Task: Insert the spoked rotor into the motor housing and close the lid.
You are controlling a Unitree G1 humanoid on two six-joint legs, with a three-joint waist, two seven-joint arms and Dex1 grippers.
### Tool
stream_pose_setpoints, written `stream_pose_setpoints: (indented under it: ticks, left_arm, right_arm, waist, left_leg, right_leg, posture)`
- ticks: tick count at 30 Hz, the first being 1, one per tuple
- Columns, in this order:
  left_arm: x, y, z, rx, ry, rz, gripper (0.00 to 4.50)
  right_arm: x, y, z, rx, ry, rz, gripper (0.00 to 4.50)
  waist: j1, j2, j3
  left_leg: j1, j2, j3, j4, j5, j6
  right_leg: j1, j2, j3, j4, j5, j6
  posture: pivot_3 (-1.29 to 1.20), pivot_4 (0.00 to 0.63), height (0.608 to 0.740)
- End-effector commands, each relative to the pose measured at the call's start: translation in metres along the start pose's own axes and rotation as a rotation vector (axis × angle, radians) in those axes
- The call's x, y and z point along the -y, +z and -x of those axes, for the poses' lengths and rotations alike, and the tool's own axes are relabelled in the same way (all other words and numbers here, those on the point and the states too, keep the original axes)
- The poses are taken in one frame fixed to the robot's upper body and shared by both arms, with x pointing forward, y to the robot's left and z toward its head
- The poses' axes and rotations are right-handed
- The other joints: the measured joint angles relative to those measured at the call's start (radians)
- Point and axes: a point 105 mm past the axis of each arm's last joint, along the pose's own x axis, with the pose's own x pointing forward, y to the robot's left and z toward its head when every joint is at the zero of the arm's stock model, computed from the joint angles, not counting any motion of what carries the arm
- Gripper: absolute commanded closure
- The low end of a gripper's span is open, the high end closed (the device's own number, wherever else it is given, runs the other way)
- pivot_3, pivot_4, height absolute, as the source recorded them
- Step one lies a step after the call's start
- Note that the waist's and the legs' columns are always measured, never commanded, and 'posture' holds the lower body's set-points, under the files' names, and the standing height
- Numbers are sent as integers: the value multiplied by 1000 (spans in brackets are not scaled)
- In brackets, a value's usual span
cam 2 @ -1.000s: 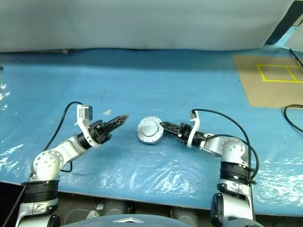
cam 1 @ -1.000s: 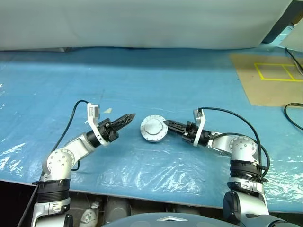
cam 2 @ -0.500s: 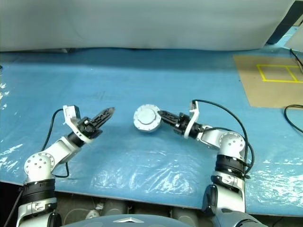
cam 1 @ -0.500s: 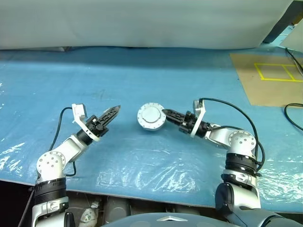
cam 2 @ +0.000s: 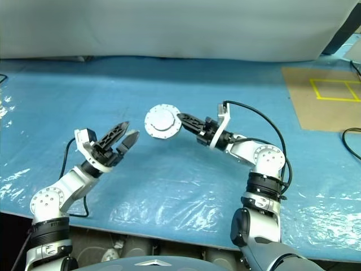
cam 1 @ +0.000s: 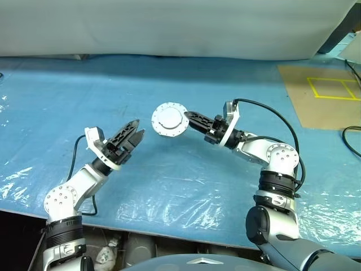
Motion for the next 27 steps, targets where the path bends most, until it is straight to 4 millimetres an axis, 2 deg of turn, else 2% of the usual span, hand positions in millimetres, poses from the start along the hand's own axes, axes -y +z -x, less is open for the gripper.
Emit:
stream_pose_setpoints:
  ticks: [1,13,18,27]
  left_arm:
    - [-2,-2,0,-12,-1,10,25]
    - [5,-14,-27,-71,-90,20,25]
    - [-2,-18,-39,-83,-81,30,25]
    - [-1,-22,-59,-98,-88,-37,25]
  right_arm:
    - [-30,9,-5,18,126,53,3176]
    - [-33,0,-10,-18,136,48,3176]
    - [-33,-1,-11,-24,133,52,3176]
    - [-31,-4,-11,-28,118,54,3176]
  waist:
    - [0,0,0]
    - [1,0,0]
    - [2,0,0]
    - [2,0,0]
  left_leg:
    - [0,0,0,0,0,0]
    - [0,0,-1,2,0,0]
    - [-1,0,-1,4,0,0]
    - [-3,0,-2,8,0,0]
  right_leg:
    - [0,0,0,0,0,0]
    - [1,0,0,1,1,1]
    - [1,0,0,1,1,1]
    - [1,0,0,2,2,3]
  posture:
    - [0,150,740]
    - [0,150,740]
    - [0,150,740]
    - [0,150,740]
